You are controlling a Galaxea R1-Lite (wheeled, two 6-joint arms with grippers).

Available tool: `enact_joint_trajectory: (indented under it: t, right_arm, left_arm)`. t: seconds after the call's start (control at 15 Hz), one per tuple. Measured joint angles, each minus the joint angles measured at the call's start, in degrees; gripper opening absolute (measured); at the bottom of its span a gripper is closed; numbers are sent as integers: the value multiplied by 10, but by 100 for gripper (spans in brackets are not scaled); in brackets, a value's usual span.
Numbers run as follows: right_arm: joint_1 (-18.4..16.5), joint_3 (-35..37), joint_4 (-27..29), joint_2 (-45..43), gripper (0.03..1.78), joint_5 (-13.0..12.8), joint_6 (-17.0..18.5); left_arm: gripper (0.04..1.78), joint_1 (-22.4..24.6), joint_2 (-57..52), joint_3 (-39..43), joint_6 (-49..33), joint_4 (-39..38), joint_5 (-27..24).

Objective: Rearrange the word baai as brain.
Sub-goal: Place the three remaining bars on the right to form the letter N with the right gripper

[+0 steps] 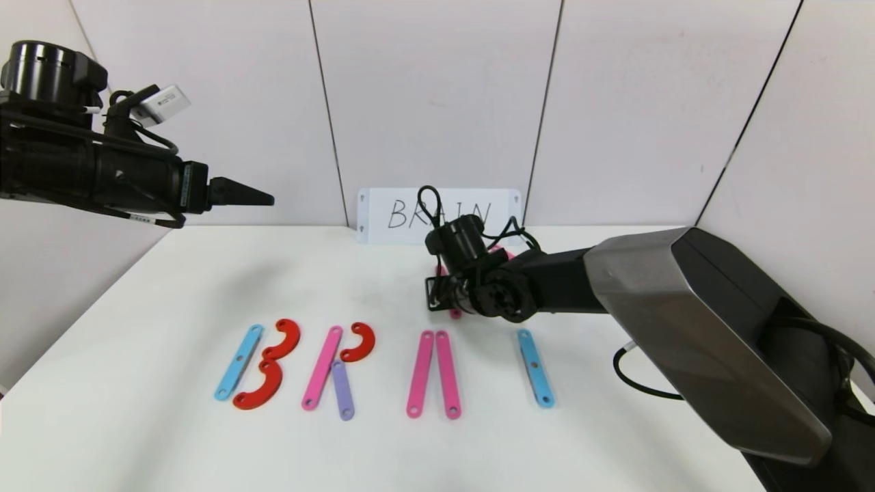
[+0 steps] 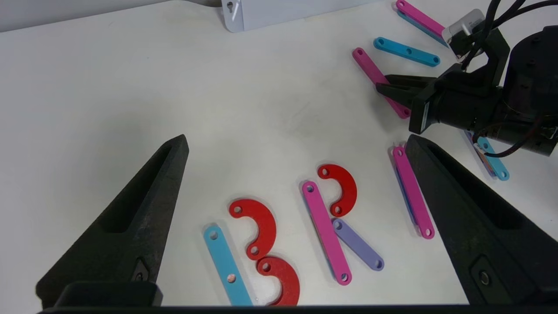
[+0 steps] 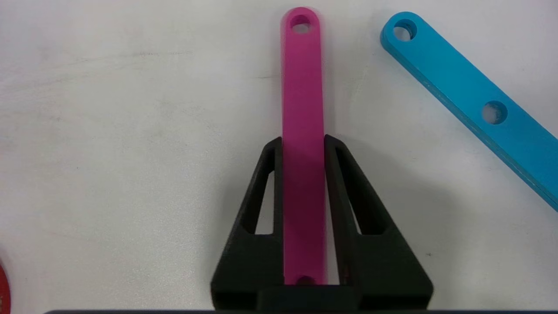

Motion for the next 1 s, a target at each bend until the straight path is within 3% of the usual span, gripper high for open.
enact_joint_trajectory:
  t: [0.53, 0.73, 1.0]
  right_arm:
    - [-10, 36, 0, -66, 27, 0, 1]
    - [-20, 102, 0, -133, 27, 0, 18]
    - [-38, 245, -6, -226, 27, -1, 68]
  left_arm:
    - [174, 0, 5, -3, 0, -1, 0]
    - [174, 0, 8, -4, 0, -1, 0]
    - [174, 0, 9, -4, 0, -1, 0]
